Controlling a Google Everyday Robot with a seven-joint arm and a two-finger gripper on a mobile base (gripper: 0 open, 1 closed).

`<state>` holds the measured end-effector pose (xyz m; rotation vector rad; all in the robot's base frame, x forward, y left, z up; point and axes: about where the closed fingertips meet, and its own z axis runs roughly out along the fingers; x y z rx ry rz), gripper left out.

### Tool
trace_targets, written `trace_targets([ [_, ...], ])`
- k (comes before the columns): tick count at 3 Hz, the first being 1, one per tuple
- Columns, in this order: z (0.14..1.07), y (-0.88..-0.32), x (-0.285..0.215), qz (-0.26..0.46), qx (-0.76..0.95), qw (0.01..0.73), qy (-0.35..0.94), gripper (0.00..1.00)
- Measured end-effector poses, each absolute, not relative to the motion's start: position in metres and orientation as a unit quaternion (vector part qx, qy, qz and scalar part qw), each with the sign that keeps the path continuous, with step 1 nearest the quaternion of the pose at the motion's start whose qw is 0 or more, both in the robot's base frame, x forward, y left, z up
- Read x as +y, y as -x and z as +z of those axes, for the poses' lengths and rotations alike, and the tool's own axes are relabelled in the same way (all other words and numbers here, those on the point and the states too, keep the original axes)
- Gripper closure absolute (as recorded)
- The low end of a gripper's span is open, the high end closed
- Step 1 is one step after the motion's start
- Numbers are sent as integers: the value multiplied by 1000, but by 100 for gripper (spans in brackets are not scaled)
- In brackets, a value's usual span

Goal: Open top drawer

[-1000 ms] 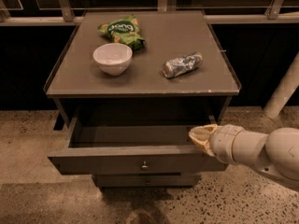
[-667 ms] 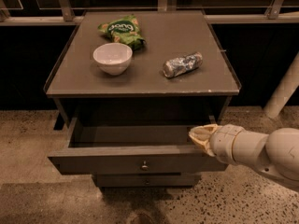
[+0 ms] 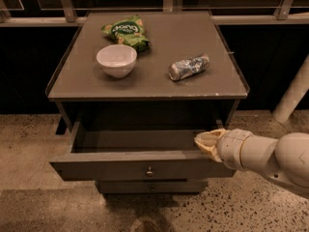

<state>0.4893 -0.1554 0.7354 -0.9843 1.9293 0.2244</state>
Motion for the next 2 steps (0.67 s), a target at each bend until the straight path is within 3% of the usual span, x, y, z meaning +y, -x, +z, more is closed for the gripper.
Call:
trace_targets([
  [1,735,-489,-155,91,785,464,401,12],
  [2,735,-489,-155,91,785,464,401,0],
])
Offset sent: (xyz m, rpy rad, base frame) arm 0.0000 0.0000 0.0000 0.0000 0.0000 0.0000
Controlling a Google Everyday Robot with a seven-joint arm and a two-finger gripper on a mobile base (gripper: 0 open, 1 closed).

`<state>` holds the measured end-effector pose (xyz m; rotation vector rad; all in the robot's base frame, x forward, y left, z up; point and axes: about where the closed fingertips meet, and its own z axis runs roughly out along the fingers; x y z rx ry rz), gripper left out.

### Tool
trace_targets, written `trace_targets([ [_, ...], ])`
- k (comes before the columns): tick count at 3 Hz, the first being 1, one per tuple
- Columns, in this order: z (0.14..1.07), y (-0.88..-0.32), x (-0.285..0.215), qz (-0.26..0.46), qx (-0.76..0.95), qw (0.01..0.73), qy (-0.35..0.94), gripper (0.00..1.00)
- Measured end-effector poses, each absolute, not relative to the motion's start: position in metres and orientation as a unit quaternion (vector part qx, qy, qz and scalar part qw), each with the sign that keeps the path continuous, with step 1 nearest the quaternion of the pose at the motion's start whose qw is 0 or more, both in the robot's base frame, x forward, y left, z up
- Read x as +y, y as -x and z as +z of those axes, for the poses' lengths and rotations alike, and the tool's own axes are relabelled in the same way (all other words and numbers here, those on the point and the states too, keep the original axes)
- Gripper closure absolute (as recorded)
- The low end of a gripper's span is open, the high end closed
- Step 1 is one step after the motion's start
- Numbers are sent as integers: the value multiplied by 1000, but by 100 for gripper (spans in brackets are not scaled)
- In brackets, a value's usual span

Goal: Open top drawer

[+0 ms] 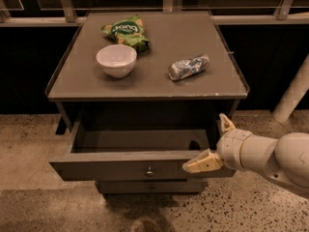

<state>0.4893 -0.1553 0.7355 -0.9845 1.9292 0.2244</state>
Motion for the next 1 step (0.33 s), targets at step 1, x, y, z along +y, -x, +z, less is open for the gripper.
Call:
trace_targets([
  [1,735,-489,-155,91,785,464,401,0],
])
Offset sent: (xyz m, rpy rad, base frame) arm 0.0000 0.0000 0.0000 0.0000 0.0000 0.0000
